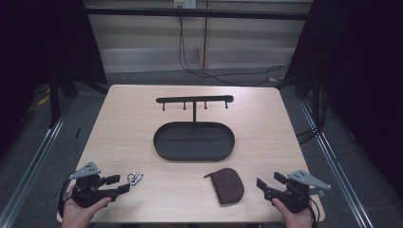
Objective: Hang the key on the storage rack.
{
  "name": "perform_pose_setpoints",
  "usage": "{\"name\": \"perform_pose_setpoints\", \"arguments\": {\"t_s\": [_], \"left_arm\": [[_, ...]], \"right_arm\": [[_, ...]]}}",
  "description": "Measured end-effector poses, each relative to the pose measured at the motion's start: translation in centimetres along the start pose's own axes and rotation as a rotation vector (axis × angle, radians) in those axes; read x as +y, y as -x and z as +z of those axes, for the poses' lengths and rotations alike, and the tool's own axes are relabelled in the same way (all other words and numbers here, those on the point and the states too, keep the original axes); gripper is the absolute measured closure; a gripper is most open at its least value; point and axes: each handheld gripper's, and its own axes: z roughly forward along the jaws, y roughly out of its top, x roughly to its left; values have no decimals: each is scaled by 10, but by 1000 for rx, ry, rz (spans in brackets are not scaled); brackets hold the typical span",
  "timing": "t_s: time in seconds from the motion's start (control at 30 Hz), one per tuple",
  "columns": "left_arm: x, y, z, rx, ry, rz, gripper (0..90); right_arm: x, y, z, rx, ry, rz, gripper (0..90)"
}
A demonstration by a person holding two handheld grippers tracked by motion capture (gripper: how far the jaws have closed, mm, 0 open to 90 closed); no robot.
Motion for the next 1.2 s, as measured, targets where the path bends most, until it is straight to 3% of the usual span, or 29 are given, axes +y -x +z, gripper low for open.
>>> {"name": "perform_pose_setpoints", "arguments": {"t_s": [0.2,0.47,0.6,0.77,0.8,0.9,1.0,1.2], "left_arm": [[1,2,3,-13,-9,5,426],[0,5,4,-7,-35,0,419],[0,5,2,-38,-36,-2,463],[3,6,2,-46,-42,-9,482],[5,8,2,-75,-43,-4,500],[8,12,3,-87,-47,-15,505],[12,12,3,-44,-65,10,479],[20,9,2,-33,-63,22,470]], "right_arm": [[0,0,4,23,-39,-23,194],[0,-1,3,29,-39,-36,202],[0,-5,3,22,-43,-53,214],[0,-5,4,24,-49,-46,214],[0,-3,5,28,-51,-36,214],[0,-2,5,30,-51,-32,220],[0,-2,5,38,-52,-30,221],[0,-1,5,48,-51,-18,220]]}}
